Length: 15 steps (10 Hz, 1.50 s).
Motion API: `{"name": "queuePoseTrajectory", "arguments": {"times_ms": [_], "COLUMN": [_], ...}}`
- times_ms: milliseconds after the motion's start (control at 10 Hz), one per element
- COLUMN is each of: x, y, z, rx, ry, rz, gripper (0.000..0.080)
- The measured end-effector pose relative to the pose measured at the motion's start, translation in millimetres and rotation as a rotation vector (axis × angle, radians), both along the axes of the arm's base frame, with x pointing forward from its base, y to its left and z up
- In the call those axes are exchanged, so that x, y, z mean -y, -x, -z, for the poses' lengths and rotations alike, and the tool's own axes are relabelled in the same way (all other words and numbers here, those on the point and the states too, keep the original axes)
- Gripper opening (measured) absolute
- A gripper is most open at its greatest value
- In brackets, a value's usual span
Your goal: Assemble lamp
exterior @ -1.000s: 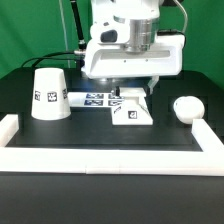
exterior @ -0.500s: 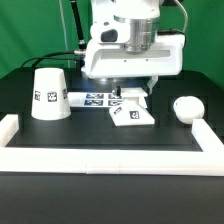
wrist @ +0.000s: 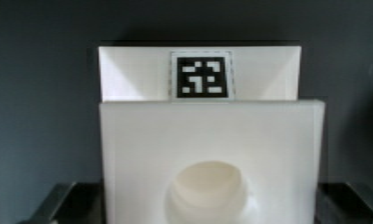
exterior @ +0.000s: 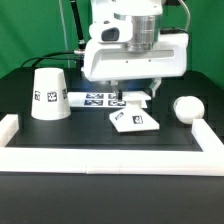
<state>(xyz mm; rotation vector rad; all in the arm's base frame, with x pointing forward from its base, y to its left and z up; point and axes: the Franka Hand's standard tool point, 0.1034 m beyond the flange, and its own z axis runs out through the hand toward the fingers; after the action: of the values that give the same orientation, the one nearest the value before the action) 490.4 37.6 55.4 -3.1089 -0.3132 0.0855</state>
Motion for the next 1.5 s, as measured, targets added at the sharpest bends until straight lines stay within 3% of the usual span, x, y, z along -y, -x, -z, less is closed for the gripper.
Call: {"name": "queuePoseTrajectory", "arguments": {"times_ms": [500, 1000, 1200, 1500], "x": [-27.1, -31.4, -43.3, -58.6], "y": [-60.6, -63.7, -85.0, -103.7], "z": [2.2, 2.7, 2.2, 1.7], "rx": [0.078, 0.081, 0.106, 0.132], "ry": [-0.013, -0.014, -0.026, -0.03], "rz": [0.005, 0.022, 0.024, 0.021], "gripper": [0.0537, 0.0537, 0.0537, 0.0537]}}
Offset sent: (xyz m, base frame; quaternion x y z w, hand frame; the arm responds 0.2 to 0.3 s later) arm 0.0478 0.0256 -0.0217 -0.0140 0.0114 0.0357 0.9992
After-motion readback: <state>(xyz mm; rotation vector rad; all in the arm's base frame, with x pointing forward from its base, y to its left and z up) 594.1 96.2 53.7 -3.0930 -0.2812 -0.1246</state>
